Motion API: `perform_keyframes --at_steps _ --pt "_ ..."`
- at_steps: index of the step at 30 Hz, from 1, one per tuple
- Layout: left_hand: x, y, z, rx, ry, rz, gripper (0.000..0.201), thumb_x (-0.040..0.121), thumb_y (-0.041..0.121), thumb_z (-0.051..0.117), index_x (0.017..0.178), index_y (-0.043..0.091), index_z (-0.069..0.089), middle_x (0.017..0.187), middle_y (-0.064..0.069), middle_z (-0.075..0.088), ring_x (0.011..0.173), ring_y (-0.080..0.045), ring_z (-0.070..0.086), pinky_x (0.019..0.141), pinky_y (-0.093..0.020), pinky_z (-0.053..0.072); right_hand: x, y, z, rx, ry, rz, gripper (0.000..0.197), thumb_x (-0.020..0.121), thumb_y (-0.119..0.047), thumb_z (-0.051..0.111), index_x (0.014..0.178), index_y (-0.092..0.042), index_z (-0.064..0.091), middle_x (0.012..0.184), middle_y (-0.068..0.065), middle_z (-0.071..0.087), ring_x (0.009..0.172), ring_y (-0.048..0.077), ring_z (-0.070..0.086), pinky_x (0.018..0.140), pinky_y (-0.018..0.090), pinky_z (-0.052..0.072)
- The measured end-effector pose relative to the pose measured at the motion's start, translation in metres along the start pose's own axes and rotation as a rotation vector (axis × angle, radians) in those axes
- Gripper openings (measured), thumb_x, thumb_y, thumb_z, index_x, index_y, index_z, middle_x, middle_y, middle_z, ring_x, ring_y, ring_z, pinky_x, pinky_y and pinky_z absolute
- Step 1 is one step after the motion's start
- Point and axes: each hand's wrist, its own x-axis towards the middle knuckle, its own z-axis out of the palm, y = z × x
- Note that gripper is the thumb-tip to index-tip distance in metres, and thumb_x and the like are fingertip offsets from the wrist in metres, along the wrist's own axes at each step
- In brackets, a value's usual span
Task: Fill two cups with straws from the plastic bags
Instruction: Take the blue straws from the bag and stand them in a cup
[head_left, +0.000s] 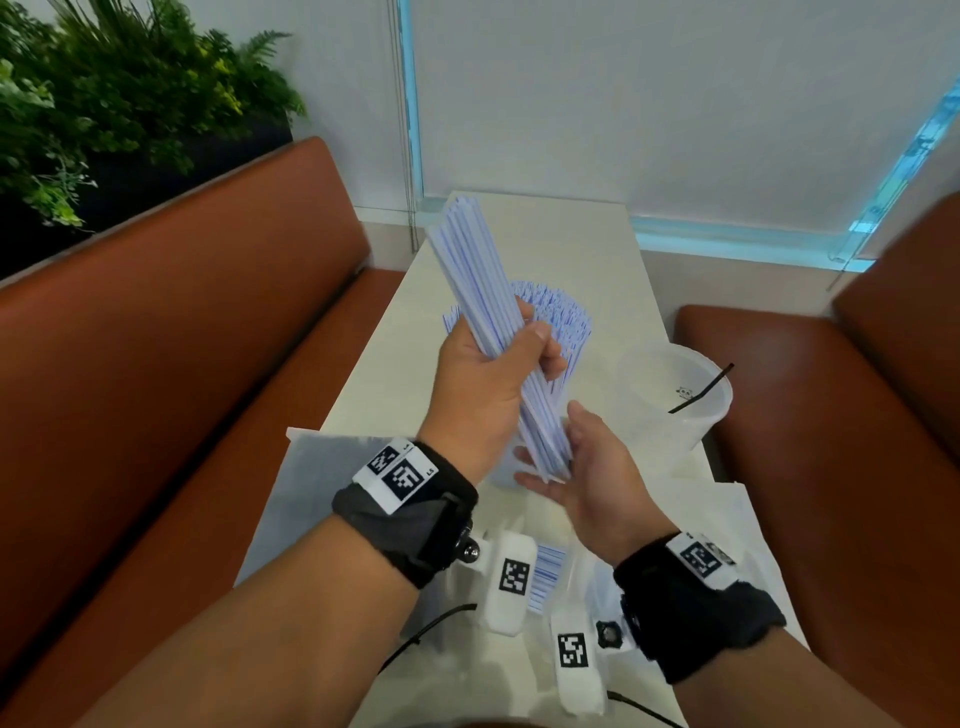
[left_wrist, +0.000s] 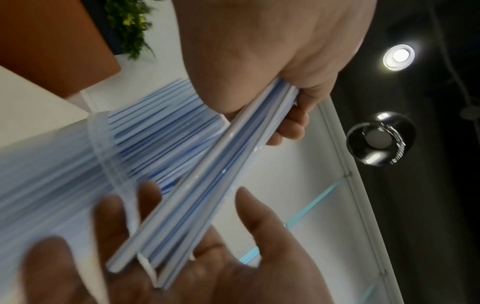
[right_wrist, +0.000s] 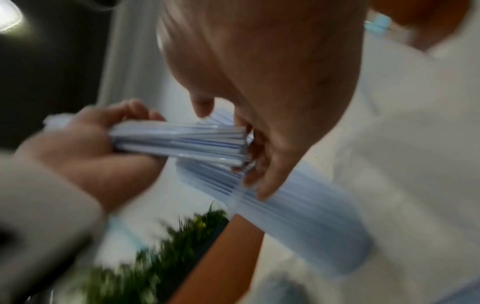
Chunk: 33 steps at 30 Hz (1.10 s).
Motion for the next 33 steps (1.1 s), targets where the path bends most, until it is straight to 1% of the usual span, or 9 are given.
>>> perform_keyframes --at_steps 2,4,8,12,15,19,24,29,33 --pt "0.004 0.000 -0.005 -0.012 0.034 -0.008 0.012 0.093 0.005 0.063 0.094 0.015 0.057 0.069 -0.007 0.062 0.063 -0.025 0.062 0.068 -0.036 0.055 0.001 0.002 -0.005 -0.226 -0.009 -0.285 0.036 0.080 -0.043 0.066 0.106 -0.020 0.069 0.102 -0.001 0.072 0.095 0.016 0.065 0.078 0.027 0.056" --pt "0.001 -0.002 -0.007 0.002 0.040 -0.019 0.011 0.092 0.005 0.062 0.094 0.014 0.057 0.069 -0.007 0.062 0.062 -0.024 0.061 0.065 -0.033 0.055 0.000 0.005 -0.004 -0.501 -0.166 -0.385 0.038 0.079 -0.050 0.075 0.109 -0.028 0.065 0.103 -0.007 0.073 0.095 0.012 0.068 0.084 0.028 0.056" --pt "-0.006 -0.002 -0.008 0.022 0.007 -0.066 0.013 0.087 0.007 0.066 0.095 0.013 0.059 0.072 -0.010 0.063 0.064 -0.024 0.063 0.069 -0.035 0.056 0.001 0.014 0.000 -0.830 -0.144 -0.302 0.038 0.081 -0.065 0.063 0.093 -0.029 0.060 0.083 -0.004 0.070 0.080 0.020 0.068 0.083 0.052 0.056" --pt "0.008 0.015 -0.018 -0.016 0.027 -0.039 0.020 0.087 0.004 0.066 0.102 0.014 0.059 0.077 -0.012 0.063 0.065 -0.028 0.063 0.073 -0.039 0.056 0.000 0.018 -0.002 -0.960 -0.068 -0.284 0.032 0.083 -0.062 0.052 0.091 -0.031 0.058 0.082 -0.015 0.070 0.077 0.009 0.070 0.079 0.042 0.057" --pt "0.010 0.020 -0.018 0.108 -0.056 -0.029 0.015 0.090 0.007 0.063 0.085 0.020 0.064 0.070 -0.008 0.061 0.061 -0.025 0.059 0.066 -0.036 0.055 0.002 0.017 0.000 -1.057 -0.123 -0.281 0.024 0.088 -0.054 0.061 0.093 -0.031 0.055 0.082 -0.006 0.067 0.078 0.012 0.065 0.071 0.033 0.053" --pt "0.026 0.033 -0.030 0.242 -0.081 0.011 0.018 0.093 0.007 0.058 0.080 0.018 0.059 0.067 -0.006 0.058 0.058 -0.026 0.054 0.060 -0.036 0.051 0.008 0.003 -0.010 -1.417 -0.285 -0.256 0.053 0.081 -0.040 0.071 0.126 -0.042 0.042 0.100 -0.015 0.056 0.084 0.007 0.059 0.073 0.029 0.047" --pt "0.049 0.043 -0.033 0.290 -0.092 -0.014 0.012 0.096 0.003 0.058 0.088 0.010 0.053 0.067 -0.005 0.057 0.058 -0.023 0.055 0.059 -0.036 0.050 0.029 -0.011 -0.010 -1.551 0.022 -0.333 0.035 0.092 -0.049 0.052 0.123 -0.042 0.039 0.087 -0.012 0.059 0.080 0.019 0.057 0.065 0.033 0.040" --pt "0.067 0.045 -0.021 0.200 0.067 0.060 0.011 0.097 0.003 0.058 0.090 0.011 0.053 0.067 -0.004 0.056 0.060 -0.021 0.055 0.064 -0.037 0.052 0.048 -0.003 -0.009 -1.572 0.026 -0.237 0.018 0.097 -0.049 0.040 0.106 -0.036 0.048 0.086 -0.008 0.058 0.090 0.024 0.063 0.057 0.031 0.033" --pt "0.078 0.043 -0.017 0.111 0.240 0.202 0.015 0.096 0.004 0.057 0.088 0.015 0.052 0.069 0.001 0.058 0.061 -0.017 0.056 0.068 -0.033 0.055 0.056 0.002 -0.010 -1.570 -0.008 -0.267 0.012 0.100 -0.049 0.040 0.105 -0.039 0.043 0.084 -0.004 0.059 0.079 0.024 0.055 0.053 0.030 0.028"
